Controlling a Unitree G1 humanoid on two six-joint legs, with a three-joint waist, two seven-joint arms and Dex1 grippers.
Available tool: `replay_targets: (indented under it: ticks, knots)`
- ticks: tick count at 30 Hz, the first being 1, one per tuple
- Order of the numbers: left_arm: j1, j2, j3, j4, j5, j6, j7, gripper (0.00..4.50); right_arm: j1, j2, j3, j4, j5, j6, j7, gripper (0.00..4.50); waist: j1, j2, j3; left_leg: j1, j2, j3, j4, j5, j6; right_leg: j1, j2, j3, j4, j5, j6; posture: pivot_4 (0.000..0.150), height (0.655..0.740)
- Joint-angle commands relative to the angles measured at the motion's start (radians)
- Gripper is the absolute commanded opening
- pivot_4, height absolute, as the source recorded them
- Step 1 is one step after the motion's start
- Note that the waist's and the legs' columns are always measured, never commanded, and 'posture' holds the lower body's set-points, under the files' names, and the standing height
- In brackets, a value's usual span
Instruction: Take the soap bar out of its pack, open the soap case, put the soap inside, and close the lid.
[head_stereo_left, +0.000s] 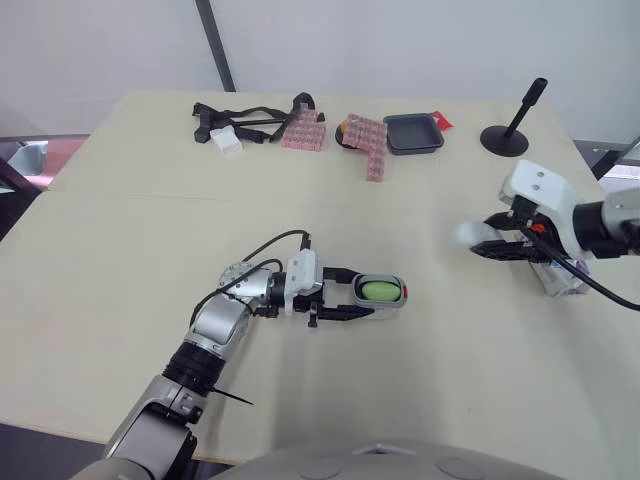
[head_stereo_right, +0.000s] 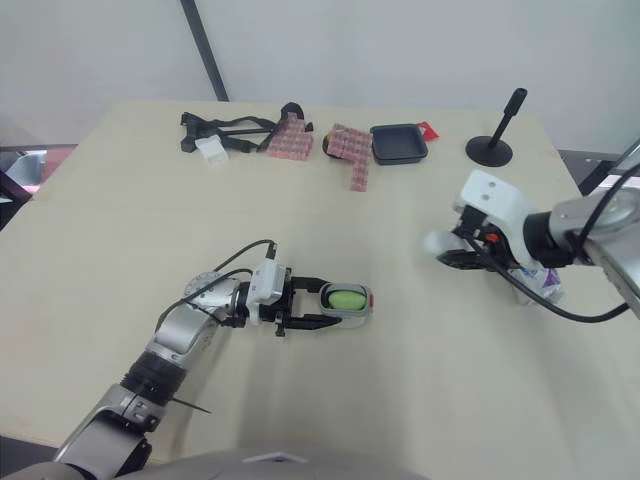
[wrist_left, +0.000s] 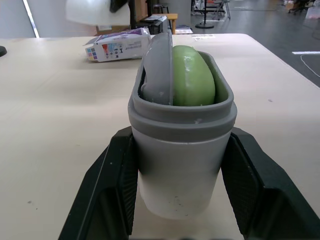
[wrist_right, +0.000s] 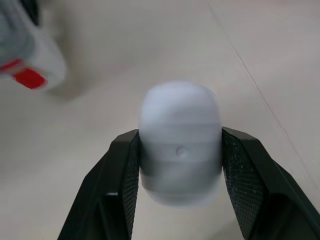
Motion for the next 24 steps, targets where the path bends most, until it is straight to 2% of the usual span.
replay_targets:
  ticks: [1, 9, 15, 24]
  knots:
    - [-0.023, -0.011, 0.005, 0.007, -0.003, -0.024, -0.002, 1.87, -0.129, 0.010, 0.062, -0.080, 0.042, 0.032, 0.065, 1.92, -0.002, 0.000, 0.000, 0.000, 0.000, 0.000, 0.000, 0.000, 0.000, 0.000, 0.000, 0.000, 0.000, 0.000, 0.000, 0.150, 0.7400]
    - [-0.043, -0.027, 0.009, 0.049, 0.014, -0.034, 0.002, 1.87, -0.329, 0.127, 0.197, -0.146, 0.101, 0.149, 0.085, 1.92, 0.004, 0.000, 0.000, -0.001, 0.001, 0.000, 0.002, 0.000, 0.000, 0.000, 0.001, 0.000, 0.003, 0.000, 0.000, 0.150, 0.7400]
    - [-0.046, -0.039, 0.007, 0.045, 0.016, -0.026, 0.011, 1.87, -0.388, 0.185, 0.318, -0.158, 0.049, 0.146, 0.068, 1.92, 0.008, 0.000, 0.000, -0.001, 0.001, 0.000, 0.002, 0.000, 0.000, 0.000, 0.000, 0.000, 0.003, 0.000, 0.000, 0.150, 0.7400]
    - [-0.039, -0.034, 0.005, 0.037, 0.016, -0.021, 0.013, 1.87, -0.428, 0.257, 0.411, -0.161, 0.025, 0.191, 0.025, 1.92, 0.008, 0.000, 0.000, -0.002, 0.001, 0.000, 0.002, 0.000, -0.001, -0.001, 0.001, 0.000, 0.004, 0.000, 0.000, 0.150, 0.7400]
